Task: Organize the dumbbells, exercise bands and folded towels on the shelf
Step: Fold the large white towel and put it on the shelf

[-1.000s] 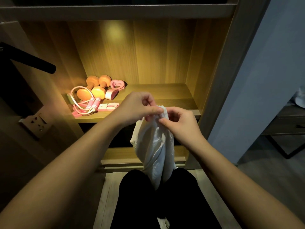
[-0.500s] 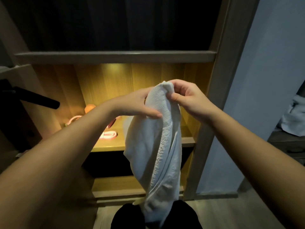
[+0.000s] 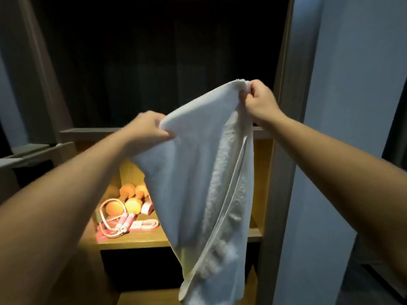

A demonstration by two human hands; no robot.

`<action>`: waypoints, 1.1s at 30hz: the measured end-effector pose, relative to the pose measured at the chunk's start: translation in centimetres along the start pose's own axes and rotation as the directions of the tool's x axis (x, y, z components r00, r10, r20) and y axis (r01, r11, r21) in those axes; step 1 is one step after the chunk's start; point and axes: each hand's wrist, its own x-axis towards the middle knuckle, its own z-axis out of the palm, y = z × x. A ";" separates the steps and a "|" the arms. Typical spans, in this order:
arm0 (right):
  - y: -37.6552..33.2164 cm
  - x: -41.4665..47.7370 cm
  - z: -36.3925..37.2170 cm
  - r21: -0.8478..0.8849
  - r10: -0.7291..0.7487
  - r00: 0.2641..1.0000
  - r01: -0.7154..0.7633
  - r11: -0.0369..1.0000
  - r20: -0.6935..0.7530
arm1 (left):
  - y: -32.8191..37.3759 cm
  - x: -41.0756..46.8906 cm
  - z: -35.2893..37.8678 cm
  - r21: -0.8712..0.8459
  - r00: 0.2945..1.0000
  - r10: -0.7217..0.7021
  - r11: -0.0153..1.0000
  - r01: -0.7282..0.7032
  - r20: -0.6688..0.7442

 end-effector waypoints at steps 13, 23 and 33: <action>1.2 1.1 -2.3 0.007 0.197 0.980 -0.197 0.980 -0.035 | 3.9 1.1 -3.6 0.561 0.964 0.154 0.828 -0.006 -0.216; 0.6 1.9 -2.5 0.142 0.210 0.977 -0.202 0.969 -0.045 | 4.3 0.7 -3.2 0.610 0.932 0.200 0.792 0.029 -0.303; 5.1 -14.2 -2.7 0.420 0.551 0.734 -0.679 0.602 0.396 | 1.2 -8.0 -0.4 0.013 0.729 -0.003 1.000 -0.007 0.685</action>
